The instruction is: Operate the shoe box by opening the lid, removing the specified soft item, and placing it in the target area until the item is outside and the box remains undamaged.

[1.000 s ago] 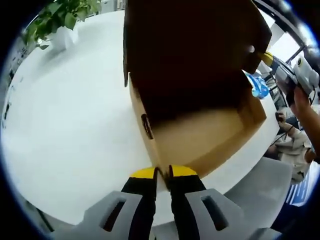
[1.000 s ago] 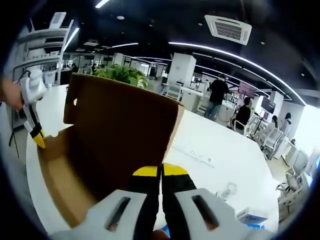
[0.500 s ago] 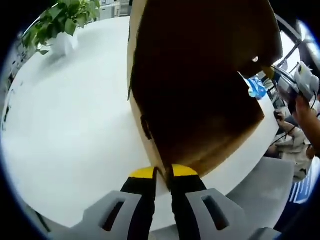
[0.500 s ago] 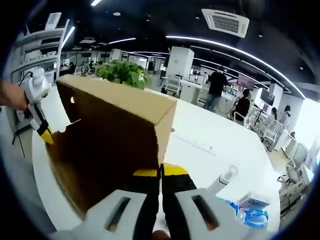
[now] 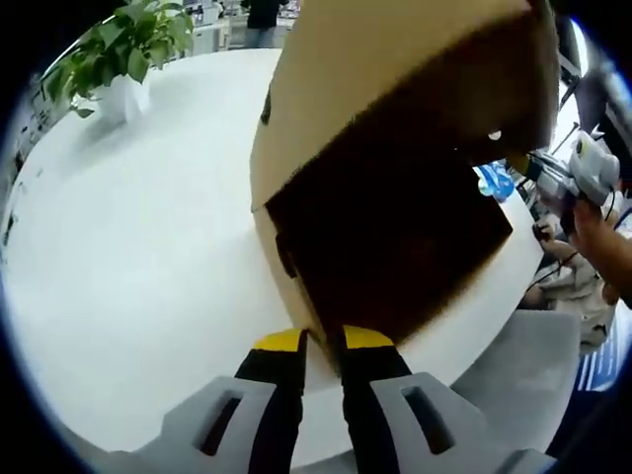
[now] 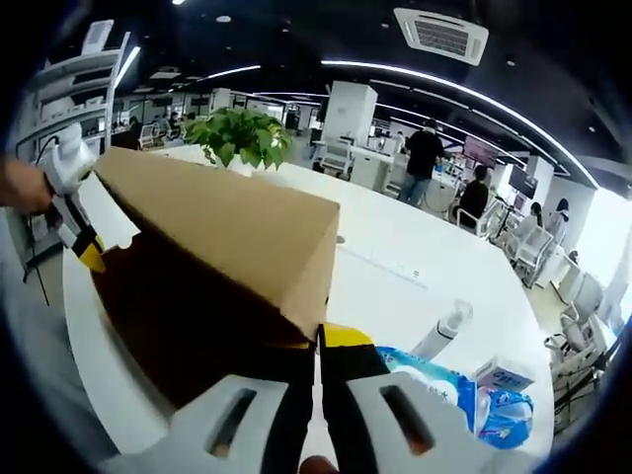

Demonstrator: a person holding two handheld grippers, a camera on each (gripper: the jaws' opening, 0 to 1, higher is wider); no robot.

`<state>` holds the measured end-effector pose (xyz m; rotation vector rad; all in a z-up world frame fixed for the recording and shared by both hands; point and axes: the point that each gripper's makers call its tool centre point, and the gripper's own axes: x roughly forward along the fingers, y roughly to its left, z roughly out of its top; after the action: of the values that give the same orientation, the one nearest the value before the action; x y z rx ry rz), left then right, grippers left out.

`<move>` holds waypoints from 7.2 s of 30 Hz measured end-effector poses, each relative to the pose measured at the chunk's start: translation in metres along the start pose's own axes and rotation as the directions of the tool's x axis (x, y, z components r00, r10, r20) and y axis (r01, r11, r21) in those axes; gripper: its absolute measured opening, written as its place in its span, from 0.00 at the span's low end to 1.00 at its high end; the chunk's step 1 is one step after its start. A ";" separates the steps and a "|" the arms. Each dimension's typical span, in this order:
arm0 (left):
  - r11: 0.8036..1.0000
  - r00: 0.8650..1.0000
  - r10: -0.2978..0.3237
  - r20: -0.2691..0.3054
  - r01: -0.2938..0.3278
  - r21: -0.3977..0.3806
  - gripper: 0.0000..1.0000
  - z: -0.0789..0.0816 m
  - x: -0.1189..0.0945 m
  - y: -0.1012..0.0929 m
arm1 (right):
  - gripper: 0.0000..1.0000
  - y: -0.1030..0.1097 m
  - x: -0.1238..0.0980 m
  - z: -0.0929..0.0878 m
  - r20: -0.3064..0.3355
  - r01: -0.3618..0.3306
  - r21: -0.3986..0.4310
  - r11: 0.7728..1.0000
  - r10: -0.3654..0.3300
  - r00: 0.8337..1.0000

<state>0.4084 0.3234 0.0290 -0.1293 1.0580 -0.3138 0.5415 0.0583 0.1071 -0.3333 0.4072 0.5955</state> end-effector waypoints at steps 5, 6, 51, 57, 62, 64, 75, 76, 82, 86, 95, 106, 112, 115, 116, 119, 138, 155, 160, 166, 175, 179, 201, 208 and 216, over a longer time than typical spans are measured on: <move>1.000 1.000 -0.020 0.002 0.020 0.000 0.11 -0.002 0.000 -0.002 | 0.00 0.003 -0.002 -0.006 -0.015 -0.001 0.003 1.000 0.001 1.000; 1.000 1.000 -0.025 0.005 0.025 0.003 0.11 -0.003 0.000 -0.003 | 0.00 0.003 -0.003 -0.007 -0.016 -0.001 0.004 1.000 0.001 1.000; 0.997 0.998 -0.058 0.023 0.056 0.054 0.07 -0.012 -0.019 -0.013 | 0.00 0.040 -0.028 -0.058 -0.113 -0.071 0.010 0.997 0.072 0.991; 0.994 0.997 -0.078 0.024 0.076 0.084 0.08 -0.018 -0.027 -0.018 | 0.00 0.046 -0.038 -0.061 -0.117 -0.087 0.017 0.996 0.089 0.989; 0.992 0.997 -0.082 0.016 0.080 0.101 0.11 -0.022 -0.030 -0.021 | 0.02 0.051 -0.044 -0.064 -0.121 -0.100 0.024 0.995 0.103 0.987; 0.990 0.996 -0.083 0.013 0.081 0.113 0.12 -0.024 -0.031 -0.021 | 0.03 0.054 -0.047 -0.065 -0.124 -0.108 0.023 0.994 0.110 0.986; 0.985 0.996 -0.092 0.002 0.090 0.144 0.13 -0.035 -0.034 -0.029 | 0.12 0.065 -0.053 -0.073 -0.146 -0.137 0.038 0.990 0.141 0.979; 0.985 0.996 -0.092 -0.001 0.091 0.143 0.13 -0.036 -0.035 -0.029 | 0.12 0.065 -0.054 -0.072 -0.145 -0.134 0.035 0.990 0.138 0.980; 0.987 0.996 -0.091 0.005 0.090 0.131 0.13 -0.037 -0.035 -0.027 | 0.12 0.064 -0.059 -0.079 -0.155 -0.135 0.041 0.990 0.140 0.978; 0.988 0.996 -0.091 0.008 0.089 0.130 0.13 -0.038 -0.036 -0.027 | 0.12 0.063 -0.061 -0.083 -0.159 -0.134 0.051 0.990 0.141 0.977; 0.987 0.996 -0.094 0.012 0.091 0.134 0.12 -0.038 -0.035 -0.030 | 0.12 0.062 -0.063 -0.087 -0.168 -0.132 0.049 0.990 0.139 0.976; 0.986 0.996 -0.082 0.029 0.077 0.148 0.12 -0.030 -0.049 -0.029 | 0.11 0.060 -0.070 -0.069 -0.132 -0.127 0.034 0.991 0.130 0.983; 0.977 0.988 -0.065 0.139 0.035 0.209 0.12 -0.002 -0.064 -0.030 | 0.10 0.054 -0.073 -0.042 -0.068 -0.115 0.024 0.993 0.117 0.991; 0.975 0.984 -0.062 0.169 0.024 0.222 0.12 0.003 -0.059 -0.033 | 0.09 0.054 -0.065 -0.042 -0.071 -0.116 0.005 0.993 0.116 0.991; 0.975 0.984 -0.063 0.168 0.025 0.222 0.12 0.003 -0.058 -0.033 | 0.09 0.054 -0.064 -0.042 -0.072 -0.116 0.005 0.993 0.116 0.991; 0.969 0.984 -0.061 0.166 0.019 0.248 0.12 0.000 -0.046 -0.035 | 0.09 0.053 -0.056 -0.048 -0.083 -0.115 0.001 0.993 0.114 0.990; 0.950 0.991 -0.035 0.126 -0.006 0.311 0.09 -0.009 -0.029 -0.032 | 0.05 0.062 -0.051 -0.070 -0.132 -0.141 0.048 0.989 0.146 0.980; 0.901 0.990 -0.072 0.118 0.014 0.433 0.32 -0.021 -0.043 -0.028 | 0.20 0.045 -0.061 -0.084 -0.217 -0.278 -0.050 0.959 0.261 0.941; 0.875 0.996 -0.037 0.087 -0.009 0.483 0.33 -0.029 -0.028 -0.024 | 0.20 0.060 -0.052 -0.089 -0.225 -0.306 -0.053 0.951 0.287 0.931; 0.870 0.996 -0.017 0.082 -0.025 0.492 0.27 -0.025 -0.019 -0.021 | 0.20 0.071 -0.046 -0.088 -0.218 -0.315 -0.042 0.948 0.299 0.929; 0.855 0.999 0.005 0.054 -0.032 0.517 0.25 -0.024 -0.007 -0.015 | 0.19 0.071 -0.044 -0.089 -0.226 -0.287 -0.060 0.956 0.267 0.937; 0.851 0.998 0.013 0.053 -0.039 0.523 0.26 -0.018 -0.004 -0.011 | 0.19 0.070 -0.041 -0.088 -0.224 -0.277 -0.055 0.959 0.258 0.940; 0.841 0.999 0.017 0.039 -0.035 0.539 0.26 0.064 0.040 0.005 | 0.18 0.018 0.018 -0.068 -0.216 -0.204 -0.028 0.979 0.194 0.957; 0.846 0.999 0.016 0.042 -0.035 0.532 0.27 0.085 0.052 0.010 | 0.18 0.006 0.033 -0.063 -0.209 -0.197 -0.018 0.980 0.189 0.959; 0.846 0.999 0.019 0.031 -0.033 0.532 0.27 0.099 0.059 0.012 | 0.18 -0.005 0.046 -0.059 -0.206 -0.195 -0.013 0.981 0.188 0.960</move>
<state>0.5235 0.3120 0.0245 0.3828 0.9120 -0.5705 0.5625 0.0516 0.0354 -0.3909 0.6331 0.7611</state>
